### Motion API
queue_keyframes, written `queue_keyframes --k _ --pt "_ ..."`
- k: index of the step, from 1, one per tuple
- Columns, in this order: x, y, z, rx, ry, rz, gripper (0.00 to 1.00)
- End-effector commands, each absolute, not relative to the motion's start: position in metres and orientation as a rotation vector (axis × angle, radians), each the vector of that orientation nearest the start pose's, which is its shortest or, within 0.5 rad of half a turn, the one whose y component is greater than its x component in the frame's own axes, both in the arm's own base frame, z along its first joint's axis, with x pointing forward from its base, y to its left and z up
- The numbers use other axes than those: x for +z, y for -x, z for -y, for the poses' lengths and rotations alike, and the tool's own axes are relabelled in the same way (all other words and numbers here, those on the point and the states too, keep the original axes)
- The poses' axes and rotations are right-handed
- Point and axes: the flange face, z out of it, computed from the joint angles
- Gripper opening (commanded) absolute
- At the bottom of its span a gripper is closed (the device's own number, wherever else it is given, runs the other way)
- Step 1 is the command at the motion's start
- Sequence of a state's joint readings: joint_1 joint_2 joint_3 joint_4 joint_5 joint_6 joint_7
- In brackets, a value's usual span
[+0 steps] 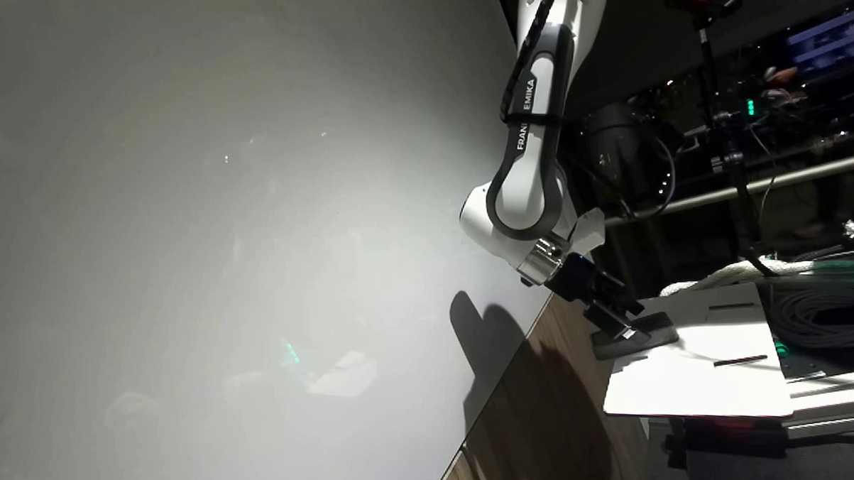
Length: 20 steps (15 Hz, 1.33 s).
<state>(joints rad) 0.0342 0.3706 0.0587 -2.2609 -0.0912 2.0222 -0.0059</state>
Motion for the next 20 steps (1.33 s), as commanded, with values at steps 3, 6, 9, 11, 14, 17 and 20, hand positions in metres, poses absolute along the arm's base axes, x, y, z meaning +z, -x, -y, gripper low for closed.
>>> queue_keyframes --k 3,6,9,11,14,17,20 --pt "0.163 -0.46 -0.038 0.925 3.052 0.256 1.0" --pt "0.163 -0.458 -0.04 0.932 3.044 0.251 1.0" --pt "0.162 -0.451 -0.048 0.959 3.039 0.242 1.0" --pt "0.16 -0.449 -0.051 0.965 3.034 0.246 1.0" --pt "0.159 -0.445 -0.061 0.972 3.027 0.266 1.0" --pt "0.159 -0.445 -0.075 0.971 3.027 0.294 1.0" --pt "0.159 -0.444 -0.083 0.972 3.035 0.311 1.0"
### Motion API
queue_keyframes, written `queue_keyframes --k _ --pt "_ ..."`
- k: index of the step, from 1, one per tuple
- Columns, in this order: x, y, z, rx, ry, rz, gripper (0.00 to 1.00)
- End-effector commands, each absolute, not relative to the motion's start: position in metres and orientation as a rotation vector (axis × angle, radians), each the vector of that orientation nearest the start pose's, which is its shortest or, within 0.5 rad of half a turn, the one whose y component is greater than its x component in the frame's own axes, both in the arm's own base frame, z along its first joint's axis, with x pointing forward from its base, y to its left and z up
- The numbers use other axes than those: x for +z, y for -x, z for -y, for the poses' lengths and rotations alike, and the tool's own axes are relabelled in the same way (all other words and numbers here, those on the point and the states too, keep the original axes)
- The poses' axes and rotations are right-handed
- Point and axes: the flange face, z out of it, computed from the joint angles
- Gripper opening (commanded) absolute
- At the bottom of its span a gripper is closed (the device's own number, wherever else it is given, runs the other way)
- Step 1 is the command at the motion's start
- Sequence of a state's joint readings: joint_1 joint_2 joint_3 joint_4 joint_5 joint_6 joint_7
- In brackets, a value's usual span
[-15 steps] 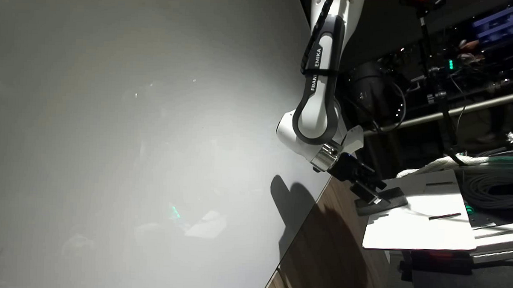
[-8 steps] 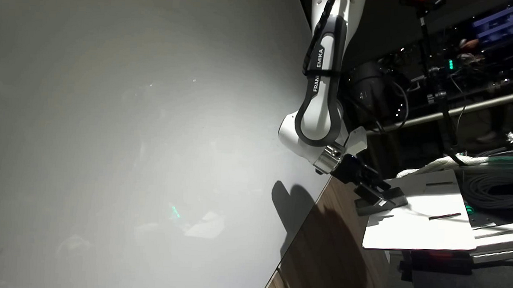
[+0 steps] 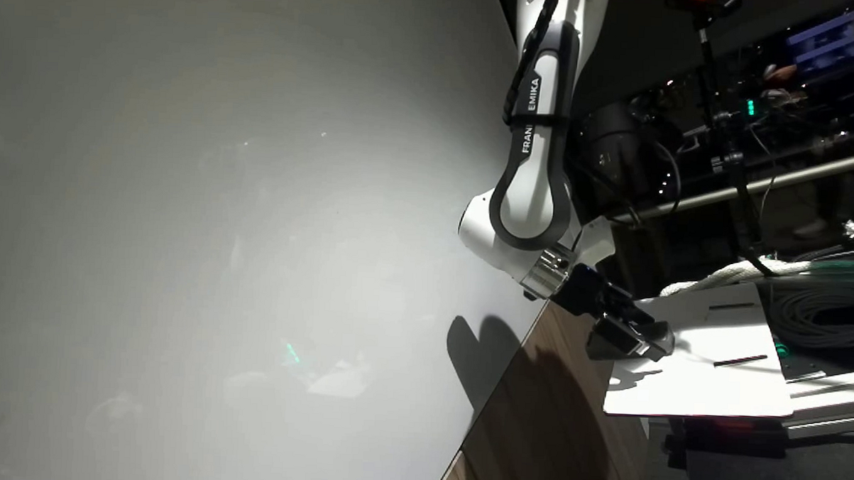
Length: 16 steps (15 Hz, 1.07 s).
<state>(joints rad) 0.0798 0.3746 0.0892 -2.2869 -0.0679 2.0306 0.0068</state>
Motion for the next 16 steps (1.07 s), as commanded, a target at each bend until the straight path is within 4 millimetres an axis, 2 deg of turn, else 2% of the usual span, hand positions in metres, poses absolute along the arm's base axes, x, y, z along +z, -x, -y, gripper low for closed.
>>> queue_keyframes --k 1,5,9,11,16 --pt "0.158 -0.444 -0.083 0.973 3.044 0.308 1.0" --pt "0.164 -0.445 -0.075 0.966 3.115 0.247 1.0" --pt "0.189 -0.447 -0.074 0.886 3.318 0.234 1.0" --pt "0.203 -0.445 -0.088 0.821 3.359 0.255 1.0" --pt "0.241 -0.427 -0.148 0.66 3.348 0.411 1.0"
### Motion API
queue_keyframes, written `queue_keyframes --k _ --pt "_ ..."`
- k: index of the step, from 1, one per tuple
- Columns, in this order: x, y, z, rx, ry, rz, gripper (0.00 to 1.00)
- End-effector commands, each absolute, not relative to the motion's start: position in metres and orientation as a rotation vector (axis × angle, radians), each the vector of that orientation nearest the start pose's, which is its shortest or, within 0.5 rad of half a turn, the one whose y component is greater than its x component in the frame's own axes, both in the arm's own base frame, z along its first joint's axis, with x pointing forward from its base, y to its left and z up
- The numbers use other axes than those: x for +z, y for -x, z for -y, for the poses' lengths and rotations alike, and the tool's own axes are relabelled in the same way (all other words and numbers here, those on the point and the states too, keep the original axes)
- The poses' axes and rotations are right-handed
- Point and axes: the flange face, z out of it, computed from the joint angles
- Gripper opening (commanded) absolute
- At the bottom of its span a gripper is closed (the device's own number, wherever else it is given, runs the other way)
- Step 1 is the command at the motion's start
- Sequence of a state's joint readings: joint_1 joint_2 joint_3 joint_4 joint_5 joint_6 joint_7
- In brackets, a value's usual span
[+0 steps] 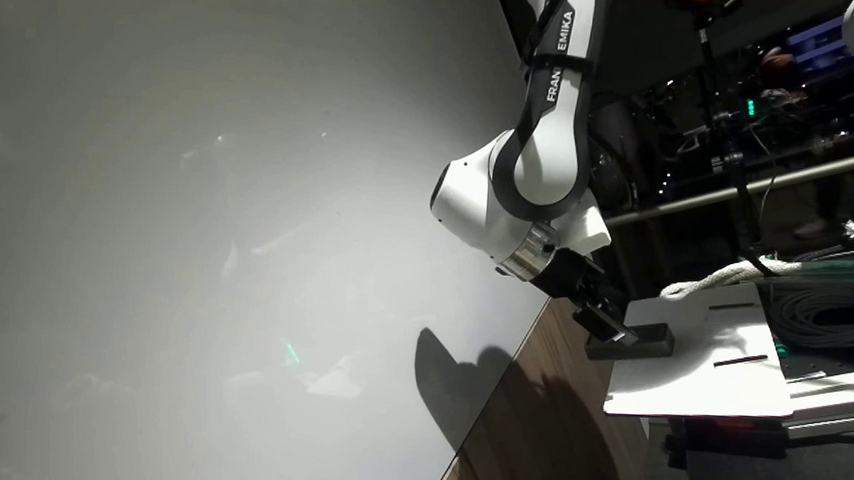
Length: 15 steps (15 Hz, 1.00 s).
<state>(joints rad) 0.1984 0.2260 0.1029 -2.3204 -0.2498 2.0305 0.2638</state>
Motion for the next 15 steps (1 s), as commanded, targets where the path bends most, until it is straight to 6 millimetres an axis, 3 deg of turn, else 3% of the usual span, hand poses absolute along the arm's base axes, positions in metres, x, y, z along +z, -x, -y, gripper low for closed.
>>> queue_keyframes --k 1,5,9,10,15 --pt "0.251 -0.422 -0.157 0.622 3.346 0.447 1.0" --pt "0.284 -0.406 -0.182 0.482 3.323 0.517 1.0" --pt "0.315 -0.396 -0.19 0.353 3.261 0.538 1.0" --pt "0.3 -0.406 -0.192 0.431 3.293 0.52 1.0" --pt "0.313 -0.399 -0.191 0.383 3.282 0.527 1.0"
